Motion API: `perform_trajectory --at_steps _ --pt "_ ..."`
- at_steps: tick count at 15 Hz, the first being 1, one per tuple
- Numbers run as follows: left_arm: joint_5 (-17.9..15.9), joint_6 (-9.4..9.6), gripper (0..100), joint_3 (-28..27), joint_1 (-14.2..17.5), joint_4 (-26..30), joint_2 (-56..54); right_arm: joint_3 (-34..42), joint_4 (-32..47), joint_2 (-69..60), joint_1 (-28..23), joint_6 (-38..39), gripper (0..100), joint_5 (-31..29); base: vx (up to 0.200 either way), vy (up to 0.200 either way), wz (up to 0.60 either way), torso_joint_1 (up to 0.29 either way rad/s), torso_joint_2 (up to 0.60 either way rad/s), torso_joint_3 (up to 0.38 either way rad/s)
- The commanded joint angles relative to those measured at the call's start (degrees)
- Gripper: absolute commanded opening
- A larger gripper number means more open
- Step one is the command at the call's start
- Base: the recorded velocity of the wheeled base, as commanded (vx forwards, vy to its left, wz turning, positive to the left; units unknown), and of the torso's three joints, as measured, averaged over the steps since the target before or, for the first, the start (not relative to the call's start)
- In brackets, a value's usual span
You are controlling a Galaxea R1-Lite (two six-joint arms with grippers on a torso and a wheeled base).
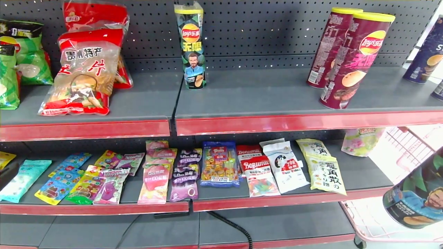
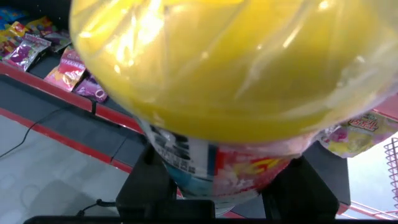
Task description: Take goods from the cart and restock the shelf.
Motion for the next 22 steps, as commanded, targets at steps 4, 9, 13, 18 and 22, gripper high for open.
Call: perform_trajectory --at_steps 4,9,13,18,22 --pt "0.0 0.08 100 0.1 0.0 0.0 0.2 0.5 -0.2 0.3 -0.1 -0.1 0 -0.2 0.0 0.0 0.15 -0.004 0.0 0.001" --pt "-0.1 -0.01 100 0.4 0.0 0.0 0.2 0.6 -0.1 0.4 0.0 -0.1 0 -0.1 0.0 0.0 0.24 0.001 0.0 0.001" --pt "-0.1 -0.01 100 0.4 0.0 0.0 0.1 1.4 -0.3 0.3 -0.1 -0.8 0 -0.2 0.0 0.0 0.0 0.0 0.0 0.0" --pt "0.0 0.08 100 0.4 0.0 0.0 0.0 1.4 -0.4 0.2 -0.1 -1.3 0 -0.2 0.0 0.0 0.0 0.088 -0.26 -0.184" --pt "-0.1 0.08 100 0.1 0.0 0.0 0.0 1.4 -0.3 0.0 -0.1 -1.3 0 -0.2 0.0 0.0 0.0 0.195 -0.56 -0.36"
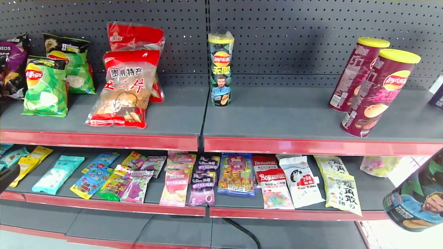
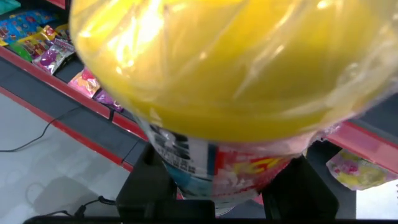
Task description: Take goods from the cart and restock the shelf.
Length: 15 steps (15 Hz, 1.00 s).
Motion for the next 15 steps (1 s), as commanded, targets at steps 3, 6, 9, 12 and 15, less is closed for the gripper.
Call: perform_trajectory --at_steps 3,6,9,12,15 --pt "0.0 0.01 100 -0.2 0.0 0.0 0.1 -0.1 0.0 -0.1 0.0 0.0 0 0.0 0.0 0.0 0.0 0.209 -0.55 -0.351" --pt "0.1 0.01 100 -0.2 0.0 0.0 0.1 -0.2 -0.1 -0.1 0.0 0.0 0 0.0 0.0 0.0 0.0 0.175 -0.41 -0.255" --pt "0.1 0.01 100 -0.1 0.0 0.0 0.1 -0.2 -0.1 -0.1 0.0 0.0 0 0.0 0.0 0.0 0.0 0.152 -0.38 -0.225" --pt "0.1 0.01 100 0.0 0.0 0.0 0.1 -0.3 -0.1 0.1 0.0 0.0 0 0.0 0.0 0.0 0.0 0.159 -0.37 -0.224" --pt "0.1 0.01 100 -0.1 0.0 0.0 0.1 0.0 0.0 0.0 0.0 0.0 0 0.1 0.0 0.0 0.0 0.157 -0.37 -0.211"
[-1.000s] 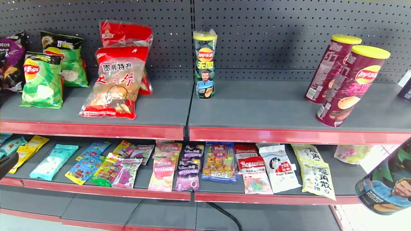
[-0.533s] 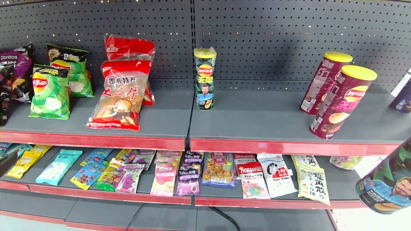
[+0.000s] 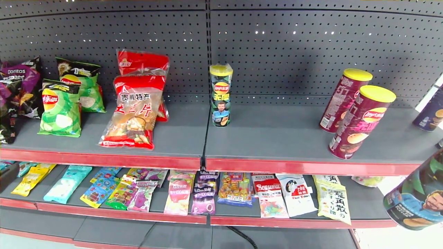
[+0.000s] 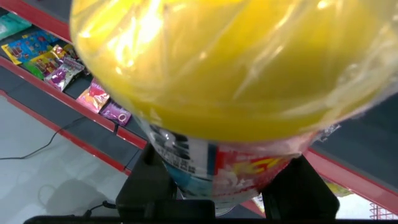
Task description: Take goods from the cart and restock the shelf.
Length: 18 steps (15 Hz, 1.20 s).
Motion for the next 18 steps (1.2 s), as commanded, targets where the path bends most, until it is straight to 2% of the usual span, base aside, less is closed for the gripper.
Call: perform_trajectory --at_steps 1,5,8,14,18 --pt "0.0 -0.01 100 -0.1 0.0 0.0 0.1 0.2 0.1 0.0 0.0 0.0 0 0.2 0.0 0.0 0.0 0.046 -0.1 -0.051" --pt "0.0 0.08 100 -0.4 0.0 0.0 1.3 1.6 0.0 -0.1 0.2 0.2 0 1.1 0.0 0.0 0.0 0.0 0.0 0.0" --pt "0.0 1.84 100 -1.1 0.0 0.0 2.3 1.7 -0.1 0.0 0.1 0.1 0 2.2 0.0 0.0 0.0 0.0 0.0 0.0" --pt "0.1 2.89 100 -0.7 0.0 0.0 2.4 1.2 -0.1 -0.7 0.0 0.1 0 2.1 0.0 0.0 0.0 0.0 0.0 0.0" --pt "0.1 2.89 100 -0.6 0.0 0.0 2.4 1.0 -0.2 -0.8 0.0 0.3 0 2.1 0.2 0.0 0.0 -0.006 0.0 -0.001"
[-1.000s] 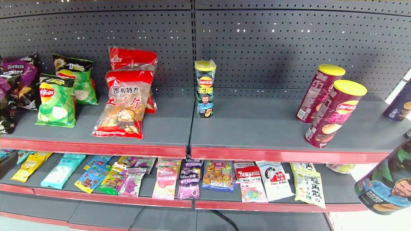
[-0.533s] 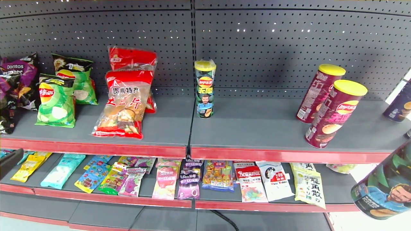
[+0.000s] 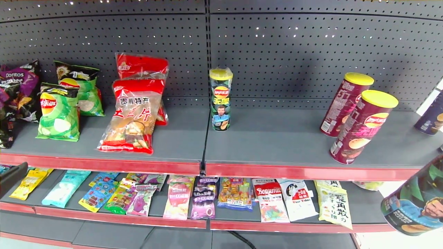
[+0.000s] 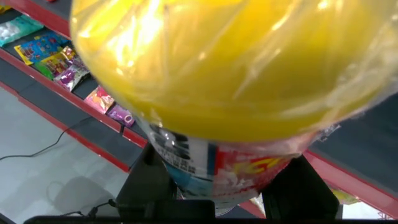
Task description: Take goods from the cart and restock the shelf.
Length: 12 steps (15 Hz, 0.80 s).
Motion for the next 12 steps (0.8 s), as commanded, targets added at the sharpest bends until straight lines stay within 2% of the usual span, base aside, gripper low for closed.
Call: perform_trajectory --at_steps 1,3,4,7,9,12 --pt "0.0 -0.01 100 0.0 0.0 0.0 0.1 -0.1 -0.2 0.0 0.0 -0.1 0 0.0 0.2 0.0 0.0 -0.002 0.01 0.002" --pt "0.0 -0.01 100 0.0 0.0 0.0 -0.1 0.1 -2.7 0.0 0.3 0.4 0 1.4 0.2 0.0 0.0 0.015 0.0 0.002" --pt "0.0 0.08 100 0.0 0.0 0.0 -0.1 -0.4 -2.8 -0.3 0.9 0.7 0 4.9 0.2 0.0 0.0 0.017 0.01 0.002" --pt "-0.1 0.52 100 0.1 -0.1 0.0 -0.2 -1.4 -2.5 -0.9 2.3 2.2 0 13.6 0.0 0.0 0.0 0.0 0.0 0.0" --pt "-0.5 0.87 100 0.2 -0.1 0.0 -0.2 -1.2 -2.6 -0.3 3.5 2.0 0 15.9 0.0 0.0 0.0 0.0 0.0 0.0" --pt "-0.5 1.22 100 0.2 -0.1 0.0 0.0 -1.4 -2.7 0.5 4.2 2.2 0 15.8 0.0 0.0 0.0 0.0 0.0 0.0"
